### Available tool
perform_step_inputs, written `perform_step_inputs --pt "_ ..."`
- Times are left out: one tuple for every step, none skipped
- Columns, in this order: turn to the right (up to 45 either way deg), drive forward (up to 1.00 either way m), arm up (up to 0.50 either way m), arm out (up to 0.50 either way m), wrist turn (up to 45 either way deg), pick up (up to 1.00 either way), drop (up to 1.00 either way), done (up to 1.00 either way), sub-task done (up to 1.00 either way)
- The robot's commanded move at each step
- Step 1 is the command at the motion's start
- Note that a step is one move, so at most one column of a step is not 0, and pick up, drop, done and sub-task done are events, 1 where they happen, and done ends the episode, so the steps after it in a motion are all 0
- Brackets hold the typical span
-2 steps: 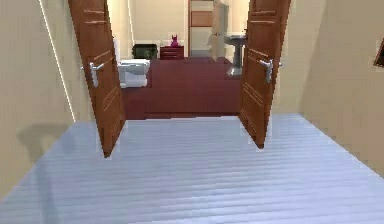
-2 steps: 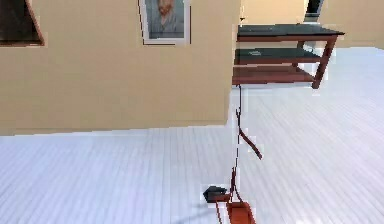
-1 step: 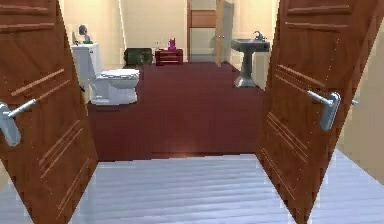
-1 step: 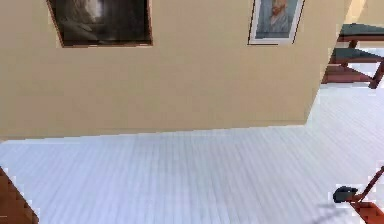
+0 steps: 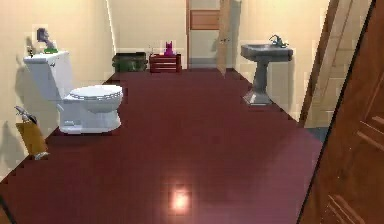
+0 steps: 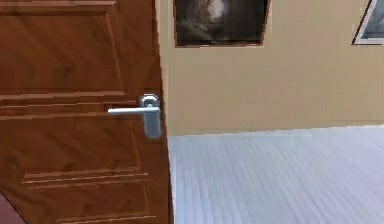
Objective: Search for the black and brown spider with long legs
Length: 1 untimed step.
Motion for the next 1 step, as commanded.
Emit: perform_step_inputs --pt "0.0 1.0 0.0 0.0 0.0 0.0 0.0 0.0 0.0"
